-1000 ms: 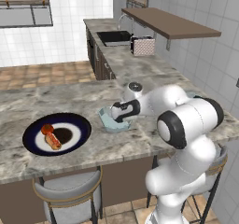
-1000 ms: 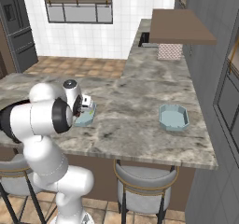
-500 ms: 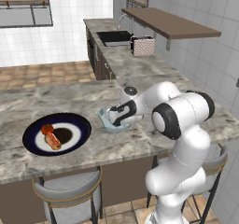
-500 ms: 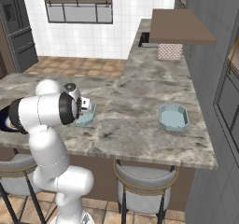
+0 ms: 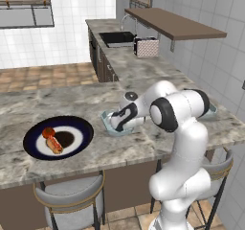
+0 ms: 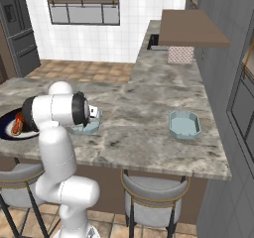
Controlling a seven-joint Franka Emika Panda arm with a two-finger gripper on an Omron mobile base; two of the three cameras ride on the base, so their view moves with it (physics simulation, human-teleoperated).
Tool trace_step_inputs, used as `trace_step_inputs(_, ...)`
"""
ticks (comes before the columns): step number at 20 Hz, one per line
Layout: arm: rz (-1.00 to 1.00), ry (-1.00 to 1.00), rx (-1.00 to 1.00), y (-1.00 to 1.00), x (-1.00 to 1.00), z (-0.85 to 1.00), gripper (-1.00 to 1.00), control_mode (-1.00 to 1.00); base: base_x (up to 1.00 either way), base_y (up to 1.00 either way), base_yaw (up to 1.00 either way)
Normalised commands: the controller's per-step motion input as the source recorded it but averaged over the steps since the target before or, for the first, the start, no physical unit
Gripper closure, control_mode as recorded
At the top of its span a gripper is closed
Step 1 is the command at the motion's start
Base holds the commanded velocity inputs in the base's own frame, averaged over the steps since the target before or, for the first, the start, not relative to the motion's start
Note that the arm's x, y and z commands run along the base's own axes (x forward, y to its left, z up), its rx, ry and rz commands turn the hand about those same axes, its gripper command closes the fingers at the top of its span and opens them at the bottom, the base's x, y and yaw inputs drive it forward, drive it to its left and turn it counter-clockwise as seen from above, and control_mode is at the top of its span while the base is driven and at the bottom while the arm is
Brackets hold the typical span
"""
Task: Place one cooked food and one vegetable from the large plate to each tupperware container.
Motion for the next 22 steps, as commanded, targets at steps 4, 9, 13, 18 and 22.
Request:
trace_step_inputs(4,0.0,0.0,0.0,0.22,0.27,-0.23,1.0,-1.0,0.0,0.0,0.0)
trace_step_inputs(9,0.0,0.0,0.0,0.13,0.33,-0.18,1.0,-1.0,0.0,0.0,0.0)
trace_step_inputs(13,0.0,0.0,0.0,0.11,0.18,-0.17,-1.0,-1.0,0.0,0.0,0.0)
trace_step_inputs(18,0.0,0.0,0.0,0.0,0.0,0.0,-1.0,-1.0,0.0,0.0,0.0)
trace_step_inputs(22,0.0,0.0,0.0,0.04,-0.07,0.35,-1.0,-1.0,0.0,0.0,0.0)
